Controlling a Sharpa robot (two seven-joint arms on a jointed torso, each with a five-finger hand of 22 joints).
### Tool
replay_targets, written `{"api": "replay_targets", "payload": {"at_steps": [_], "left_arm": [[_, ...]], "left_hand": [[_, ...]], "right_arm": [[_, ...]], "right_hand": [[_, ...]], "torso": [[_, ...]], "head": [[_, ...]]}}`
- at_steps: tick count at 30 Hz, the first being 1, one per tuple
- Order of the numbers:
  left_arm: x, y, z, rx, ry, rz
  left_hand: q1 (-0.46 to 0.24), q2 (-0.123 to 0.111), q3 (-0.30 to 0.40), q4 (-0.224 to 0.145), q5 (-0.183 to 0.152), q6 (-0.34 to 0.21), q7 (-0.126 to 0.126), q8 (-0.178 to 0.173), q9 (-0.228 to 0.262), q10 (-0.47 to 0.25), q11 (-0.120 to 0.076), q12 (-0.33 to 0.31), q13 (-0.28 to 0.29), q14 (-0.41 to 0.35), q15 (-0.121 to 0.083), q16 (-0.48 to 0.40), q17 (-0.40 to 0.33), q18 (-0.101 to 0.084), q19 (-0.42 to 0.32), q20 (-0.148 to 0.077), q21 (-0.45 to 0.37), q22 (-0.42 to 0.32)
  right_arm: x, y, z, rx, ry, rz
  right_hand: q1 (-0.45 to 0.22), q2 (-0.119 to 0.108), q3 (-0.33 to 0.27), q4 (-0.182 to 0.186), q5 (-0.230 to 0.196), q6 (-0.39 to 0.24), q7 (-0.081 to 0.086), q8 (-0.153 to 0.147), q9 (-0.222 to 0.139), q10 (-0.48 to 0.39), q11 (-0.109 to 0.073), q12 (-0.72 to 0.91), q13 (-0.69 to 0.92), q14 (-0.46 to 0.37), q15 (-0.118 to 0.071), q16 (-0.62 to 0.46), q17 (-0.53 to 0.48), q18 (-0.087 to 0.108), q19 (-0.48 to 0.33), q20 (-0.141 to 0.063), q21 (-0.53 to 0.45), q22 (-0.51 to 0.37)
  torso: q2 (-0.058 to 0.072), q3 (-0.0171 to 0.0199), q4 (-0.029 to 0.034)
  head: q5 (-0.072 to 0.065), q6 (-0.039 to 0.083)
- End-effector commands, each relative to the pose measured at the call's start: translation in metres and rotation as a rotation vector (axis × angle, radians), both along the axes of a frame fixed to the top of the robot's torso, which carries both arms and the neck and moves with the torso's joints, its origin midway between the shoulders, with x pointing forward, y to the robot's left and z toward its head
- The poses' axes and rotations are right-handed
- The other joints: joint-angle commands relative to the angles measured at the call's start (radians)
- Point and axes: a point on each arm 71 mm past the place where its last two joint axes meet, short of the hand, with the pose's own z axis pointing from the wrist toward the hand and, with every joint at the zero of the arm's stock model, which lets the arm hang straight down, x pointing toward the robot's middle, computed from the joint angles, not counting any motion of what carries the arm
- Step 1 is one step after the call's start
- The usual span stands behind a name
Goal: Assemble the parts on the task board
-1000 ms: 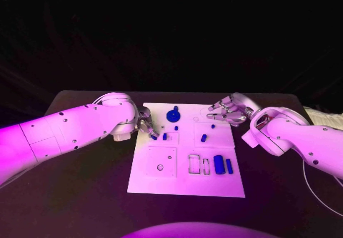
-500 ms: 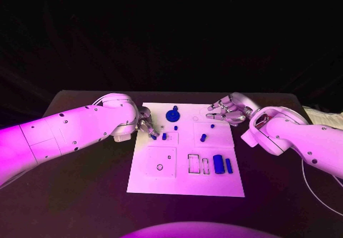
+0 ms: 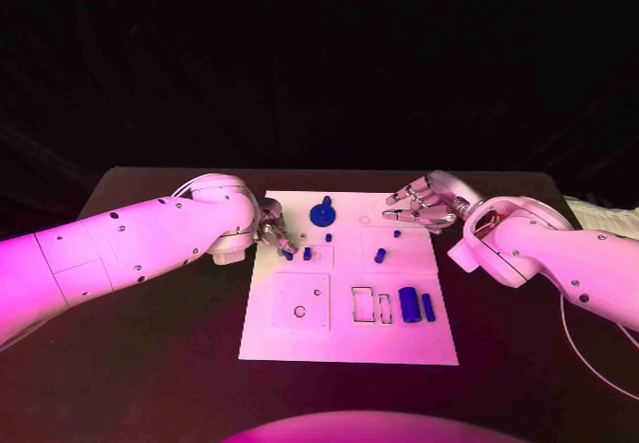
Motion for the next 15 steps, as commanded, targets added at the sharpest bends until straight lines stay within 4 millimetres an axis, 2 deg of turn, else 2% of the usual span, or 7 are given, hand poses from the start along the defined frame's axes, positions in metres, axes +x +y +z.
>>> {"api": "replay_targets", "payload": {"at_steps": [1, 4, 15], "left_arm": [[-0.0055, -0.0054, -0.0049, 0.003, 0.024, -0.027], [-0.0058, -0.0052, -0.0047, 0.009, 0.026, -0.032], [-0.0035, -0.0005, -0.0058, 0.034, 0.032, -0.03]], "left_hand": [[-0.01, -0.002, 0.004, -0.012, 0.03, 0.02, -0.017, 0.001, 0.002, 0.006, -0.002, 0.002, 0.0, 0.104, -0.006, 0.003, 0.263, -0.013, 0.048, -0.007, 0.005, 0.157], [-0.011, -0.005, 0.008, -0.018, 0.053, 0.02, -0.017, -0.001, 0.003, 0.007, -0.002, 0.002, 0.001, 0.104, -0.007, 0.003, 0.263, -0.014, 0.048, -0.007, 0.006, 0.158], [-0.047, -0.023, -0.022, -0.009, 0.058, 0.029, -0.016, -0.001, 0.007, 0.01, -0.001, 0.001, 0.003, 0.104, -0.006, 0.003, 0.263, -0.014, 0.048, -0.007, 0.005, 0.159]], "right_arm": [[-0.0006, 0.002, -0.0008, -0.002, 0.004, 0.02], [-0.0006, 0.0019, -0.0009, -0.002, 0.004, 0.02], [-0.0005, 0.0023, -0.001, -0.001, 0.006, 0.022]], "right_hand": [[0.003, 0.009, -0.006, 0.0, 0.005, -0.003, 0.002, -0.001, 0.0, -0.009, 0.0, -0.002, -0.002, 0.063, 0.0, -0.005, 0.061, 0.009, -0.007, -0.002, -0.004, -0.001], [0.003, 0.009, -0.006, 0.0, 0.005, -0.003, 0.002, -0.001, 0.0, -0.009, 0.0, -0.002, -0.002, 0.063, 0.0, -0.005, 0.061, 0.009, -0.007, -0.002, -0.004, -0.001], [0.003, 0.009, -0.006, 0.0, 0.005, -0.003, 0.002, -0.001, 0.0, -0.009, 0.0, -0.002, -0.002, 0.063, 0.0, -0.005, 0.061, 0.009, -0.007, -0.002, -0.004, -0.001]], "torso": [[0.0, 0.0001, 0.0002], [-0.001, 0.0002, 0.0003], [0.0, -0.0001, -0.0005]], "head": [[0.0, -0.001], [0.001, -0.002], [0.0, -0.003]]}}
